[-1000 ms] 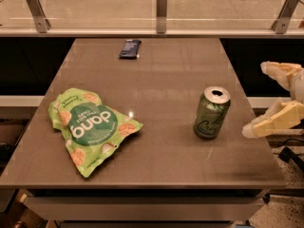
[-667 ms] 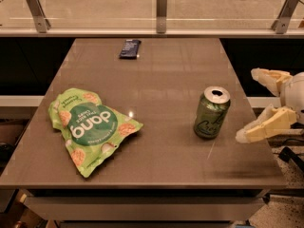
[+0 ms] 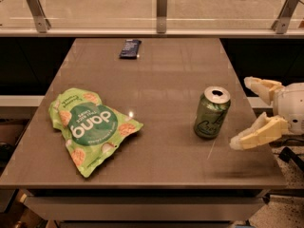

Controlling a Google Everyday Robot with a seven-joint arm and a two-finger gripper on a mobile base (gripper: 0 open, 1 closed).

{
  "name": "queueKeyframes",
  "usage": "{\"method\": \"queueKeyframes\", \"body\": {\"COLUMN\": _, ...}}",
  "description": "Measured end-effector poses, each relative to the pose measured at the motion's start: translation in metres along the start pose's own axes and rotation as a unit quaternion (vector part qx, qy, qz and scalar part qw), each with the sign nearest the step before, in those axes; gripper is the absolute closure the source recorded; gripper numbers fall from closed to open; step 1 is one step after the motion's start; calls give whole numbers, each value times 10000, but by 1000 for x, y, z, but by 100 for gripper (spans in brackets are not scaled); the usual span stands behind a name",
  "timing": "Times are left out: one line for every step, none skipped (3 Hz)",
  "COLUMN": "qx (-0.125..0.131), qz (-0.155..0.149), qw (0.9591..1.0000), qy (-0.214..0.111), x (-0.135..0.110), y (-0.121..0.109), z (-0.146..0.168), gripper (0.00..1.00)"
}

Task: Move green can near rxbar blueberry

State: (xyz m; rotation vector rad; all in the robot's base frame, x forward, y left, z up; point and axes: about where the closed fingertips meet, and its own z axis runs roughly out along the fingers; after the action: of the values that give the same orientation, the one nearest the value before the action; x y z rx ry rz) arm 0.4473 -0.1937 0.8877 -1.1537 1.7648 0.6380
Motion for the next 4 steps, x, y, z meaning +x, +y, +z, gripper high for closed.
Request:
{"method": "queueKeyframes", "body": {"qx": 64, "qz": 147, "qw": 9997, "qy": -203, "x": 4, "y": 3, "z": 5, "gripper": 0}}
{"method": "queueKeyframes", "body": {"qx": 134, "qz": 249, "qw": 9988, "qy": -412, "x": 5, "y": 1, "z": 9, "gripper": 0}}
{"method": "queueKeyframes", "body": {"qx": 124, "qz": 270, "qw": 9978, "qy": -596, "x": 2, "y": -3, "z": 16, "gripper": 0}}
{"method": "queueKeyframes", "body": {"qx": 38, "qz": 213, "qw": 9974, "qy": -687, "x": -4, "y": -5, "z": 27, "gripper": 0}}
